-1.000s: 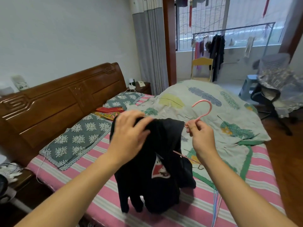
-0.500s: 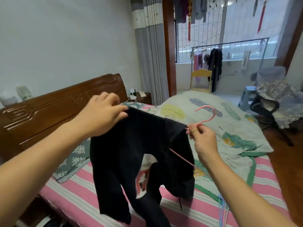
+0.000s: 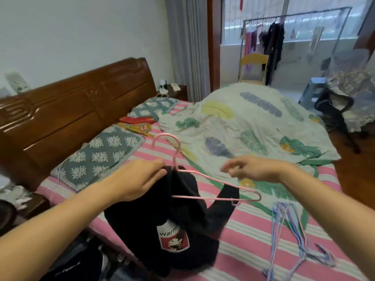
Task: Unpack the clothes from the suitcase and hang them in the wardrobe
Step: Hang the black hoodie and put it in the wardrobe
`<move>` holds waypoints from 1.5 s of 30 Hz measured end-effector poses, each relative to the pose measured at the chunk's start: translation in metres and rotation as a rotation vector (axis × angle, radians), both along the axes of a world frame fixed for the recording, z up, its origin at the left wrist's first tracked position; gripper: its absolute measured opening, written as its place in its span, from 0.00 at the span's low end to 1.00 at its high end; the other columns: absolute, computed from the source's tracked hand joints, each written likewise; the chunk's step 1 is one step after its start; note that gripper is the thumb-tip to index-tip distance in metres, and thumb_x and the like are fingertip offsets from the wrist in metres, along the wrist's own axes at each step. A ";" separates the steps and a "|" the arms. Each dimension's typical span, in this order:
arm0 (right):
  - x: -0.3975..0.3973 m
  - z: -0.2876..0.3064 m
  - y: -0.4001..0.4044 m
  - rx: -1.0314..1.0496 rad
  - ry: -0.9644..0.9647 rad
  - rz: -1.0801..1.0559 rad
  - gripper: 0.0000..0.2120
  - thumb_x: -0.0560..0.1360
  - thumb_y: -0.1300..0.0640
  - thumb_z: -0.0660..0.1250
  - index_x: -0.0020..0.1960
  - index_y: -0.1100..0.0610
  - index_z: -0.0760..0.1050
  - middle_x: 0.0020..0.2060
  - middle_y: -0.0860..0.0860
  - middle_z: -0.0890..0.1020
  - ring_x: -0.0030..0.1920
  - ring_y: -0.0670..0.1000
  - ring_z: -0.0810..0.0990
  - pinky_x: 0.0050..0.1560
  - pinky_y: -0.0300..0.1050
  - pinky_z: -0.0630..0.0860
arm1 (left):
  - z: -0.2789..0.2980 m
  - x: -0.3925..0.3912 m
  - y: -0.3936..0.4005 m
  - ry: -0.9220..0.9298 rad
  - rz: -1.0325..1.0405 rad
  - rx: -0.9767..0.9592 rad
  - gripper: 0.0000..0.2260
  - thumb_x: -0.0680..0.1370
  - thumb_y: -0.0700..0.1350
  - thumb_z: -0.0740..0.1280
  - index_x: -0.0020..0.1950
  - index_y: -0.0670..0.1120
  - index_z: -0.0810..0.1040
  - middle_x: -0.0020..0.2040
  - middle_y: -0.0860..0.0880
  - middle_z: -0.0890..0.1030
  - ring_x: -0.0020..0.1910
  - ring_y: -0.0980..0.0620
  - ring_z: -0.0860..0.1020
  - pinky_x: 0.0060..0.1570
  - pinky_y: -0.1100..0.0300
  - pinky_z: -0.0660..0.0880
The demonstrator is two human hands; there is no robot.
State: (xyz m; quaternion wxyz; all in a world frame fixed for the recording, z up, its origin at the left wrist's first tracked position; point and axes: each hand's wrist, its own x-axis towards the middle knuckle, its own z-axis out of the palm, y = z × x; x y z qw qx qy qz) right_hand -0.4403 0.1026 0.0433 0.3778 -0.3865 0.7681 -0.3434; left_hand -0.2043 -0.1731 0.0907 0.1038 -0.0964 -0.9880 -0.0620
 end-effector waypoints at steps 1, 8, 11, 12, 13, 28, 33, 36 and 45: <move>-0.003 -0.018 0.002 0.127 0.008 0.042 0.11 0.82 0.63 0.63 0.56 0.50 0.80 0.52 0.51 0.82 0.50 0.48 0.76 0.48 0.37 0.74 | -0.003 0.012 -0.011 -0.003 0.006 0.009 0.21 0.84 0.61 0.48 0.47 0.48 0.71 0.39 0.48 0.78 0.39 0.50 0.75 0.37 0.59 0.62; 0.074 -0.146 -0.066 0.134 -0.432 -0.158 0.10 0.79 0.62 0.68 0.60 0.60 0.77 0.51 0.55 0.81 0.48 0.50 0.80 0.53 0.48 0.80 | -0.035 0.093 -0.082 0.179 0.374 0.227 0.09 0.83 0.57 0.53 0.45 0.56 0.65 0.35 0.57 0.73 0.37 0.49 0.74 0.37 0.55 0.61; 0.147 -0.185 -0.124 0.127 -0.714 -0.342 0.36 0.75 0.52 0.75 0.77 0.50 0.61 0.67 0.53 0.74 0.59 0.54 0.76 0.51 0.51 0.82 | -0.044 0.116 -0.103 0.274 0.586 0.360 0.12 0.82 0.54 0.56 0.42 0.50 0.66 0.33 0.52 0.71 0.34 0.52 0.71 0.36 0.51 0.61; 0.170 -0.189 -0.146 0.112 -0.791 -0.378 0.44 0.73 0.50 0.76 0.80 0.47 0.53 0.72 0.53 0.70 0.59 0.54 0.76 0.51 0.52 0.82 | -0.045 0.123 -0.107 0.284 0.622 0.381 0.13 0.83 0.53 0.57 0.41 0.48 0.67 0.33 0.51 0.71 0.34 0.54 0.71 0.37 0.53 0.64; 0.189 -0.191 -0.169 0.074 -0.859 -0.419 0.48 0.73 0.50 0.76 0.81 0.46 0.47 0.74 0.54 0.69 0.55 0.53 0.77 0.50 0.51 0.81 | -0.045 0.128 -0.109 0.286 0.648 0.399 0.13 0.83 0.51 0.58 0.42 0.46 0.69 0.33 0.50 0.72 0.34 0.56 0.71 0.37 0.57 0.65; 0.240 -0.110 -0.326 0.139 -0.905 -0.348 0.20 0.74 0.41 0.71 0.47 0.59 0.82 0.42 0.57 0.86 0.44 0.57 0.84 0.52 0.52 0.80 | -0.039 0.150 -0.143 0.298 0.570 0.731 0.10 0.81 0.50 0.62 0.40 0.53 0.71 0.35 0.57 0.71 0.37 0.59 0.69 0.40 0.59 0.66; 0.229 -0.130 -0.281 0.234 -0.857 -0.432 0.14 0.78 0.68 0.59 0.36 0.65 0.77 0.28 0.58 0.82 0.25 0.54 0.81 0.28 0.44 0.80 | -0.042 0.143 -0.163 0.422 0.647 0.650 0.12 0.83 0.45 0.64 0.40 0.52 0.72 0.36 0.57 0.74 0.37 0.61 0.72 0.42 0.64 0.67; 0.182 -0.133 -0.239 -0.023 -0.902 -0.791 0.13 0.77 0.71 0.60 0.38 0.63 0.78 0.30 0.58 0.80 0.24 0.51 0.80 0.23 0.41 0.77 | -0.066 0.155 -0.194 0.445 0.695 0.664 0.10 0.82 0.47 0.64 0.41 0.51 0.74 0.38 0.56 0.76 0.39 0.62 0.72 0.44 0.60 0.69; 0.089 -0.037 -0.196 -0.320 -0.656 -0.966 0.12 0.69 0.76 0.63 0.43 0.63 0.80 0.33 0.60 0.83 0.30 0.56 0.83 0.32 0.51 0.82 | -0.093 0.115 -0.185 0.378 0.312 0.228 0.19 0.82 0.52 0.58 0.46 0.39 0.80 0.35 0.44 0.80 0.33 0.43 0.79 0.35 0.54 0.71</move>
